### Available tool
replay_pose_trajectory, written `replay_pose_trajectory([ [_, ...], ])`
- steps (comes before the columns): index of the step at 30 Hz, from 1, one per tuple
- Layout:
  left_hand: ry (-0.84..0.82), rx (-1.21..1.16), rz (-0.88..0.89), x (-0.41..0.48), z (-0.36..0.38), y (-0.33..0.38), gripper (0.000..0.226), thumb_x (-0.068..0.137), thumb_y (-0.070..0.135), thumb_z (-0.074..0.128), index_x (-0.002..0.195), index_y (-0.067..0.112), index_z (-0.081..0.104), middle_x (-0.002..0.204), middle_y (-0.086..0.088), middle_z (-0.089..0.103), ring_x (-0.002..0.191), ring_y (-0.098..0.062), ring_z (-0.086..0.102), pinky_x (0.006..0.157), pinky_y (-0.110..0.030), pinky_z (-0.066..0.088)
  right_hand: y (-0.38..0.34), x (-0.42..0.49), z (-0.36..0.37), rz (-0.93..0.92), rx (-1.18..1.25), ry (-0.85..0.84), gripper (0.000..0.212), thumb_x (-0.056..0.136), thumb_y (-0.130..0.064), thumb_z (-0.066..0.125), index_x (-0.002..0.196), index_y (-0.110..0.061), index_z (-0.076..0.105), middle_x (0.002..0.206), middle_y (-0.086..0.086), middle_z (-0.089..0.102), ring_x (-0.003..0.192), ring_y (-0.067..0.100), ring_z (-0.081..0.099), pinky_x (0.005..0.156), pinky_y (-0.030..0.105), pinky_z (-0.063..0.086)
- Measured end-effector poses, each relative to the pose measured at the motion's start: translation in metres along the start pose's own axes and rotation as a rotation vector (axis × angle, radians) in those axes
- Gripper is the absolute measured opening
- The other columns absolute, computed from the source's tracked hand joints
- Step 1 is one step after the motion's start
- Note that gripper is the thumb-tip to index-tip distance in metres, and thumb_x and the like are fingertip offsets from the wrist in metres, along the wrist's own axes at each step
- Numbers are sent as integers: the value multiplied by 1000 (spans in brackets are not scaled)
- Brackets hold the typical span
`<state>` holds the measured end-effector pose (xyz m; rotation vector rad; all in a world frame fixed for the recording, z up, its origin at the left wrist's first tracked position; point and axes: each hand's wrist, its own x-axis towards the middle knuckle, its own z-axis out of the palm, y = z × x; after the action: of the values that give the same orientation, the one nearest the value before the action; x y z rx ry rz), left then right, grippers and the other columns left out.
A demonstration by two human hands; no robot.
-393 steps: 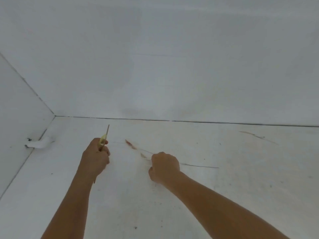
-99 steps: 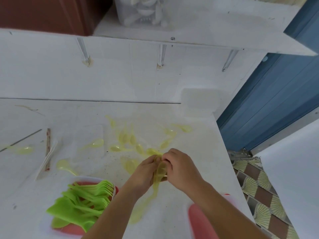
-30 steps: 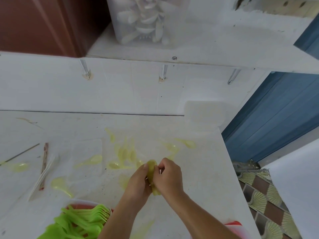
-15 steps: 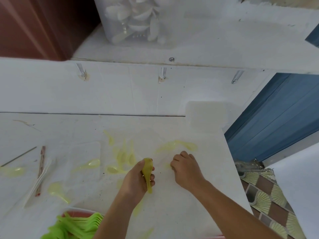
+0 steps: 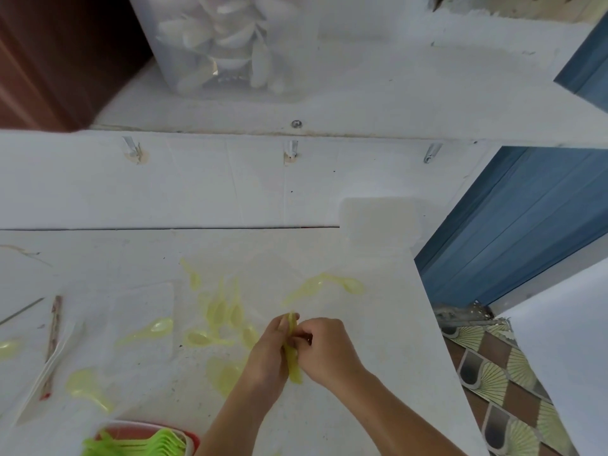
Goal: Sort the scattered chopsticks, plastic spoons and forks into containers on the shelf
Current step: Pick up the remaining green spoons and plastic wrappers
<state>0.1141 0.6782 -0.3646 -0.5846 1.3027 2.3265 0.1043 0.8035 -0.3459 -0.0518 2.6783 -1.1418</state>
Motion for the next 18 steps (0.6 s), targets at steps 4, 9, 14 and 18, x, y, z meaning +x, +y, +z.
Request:
replay_pose_trajectory([
  [4,-25,4,20,3,3,0,34,114,21,34,133,18,62,115,-22,70,112,-31,70,94,-41,53,-2,2,-8,128,112,-57,22,90,-19,63,72,-10,71,66,6,68,58,18,60,56,26,48],
  [9,-68,7,46,4,14,-4,28,112,26,41,127,21,64,99,-15,69,100,-28,69,92,-44,53,-6,9,-18,234,70,-131,28,79,-13,59,52,-15,52,54,0,55,49,12,51,49,24,41],
  [14,55,32,70,19,9,0,25,112,13,42,117,15,66,92,-14,62,70,-26,59,63,-39,48,16,41,-54,246,166,-81,14,85,-23,71,77,-15,78,77,2,76,74,13,72,64,27,57],
  [18,58,28,56,33,4,18,23,110,12,44,120,12,66,98,-12,60,67,-24,54,59,-38,45,62,81,-70,305,-415,231,34,97,-23,55,130,-18,63,127,5,57,120,28,52,88,38,52],
])
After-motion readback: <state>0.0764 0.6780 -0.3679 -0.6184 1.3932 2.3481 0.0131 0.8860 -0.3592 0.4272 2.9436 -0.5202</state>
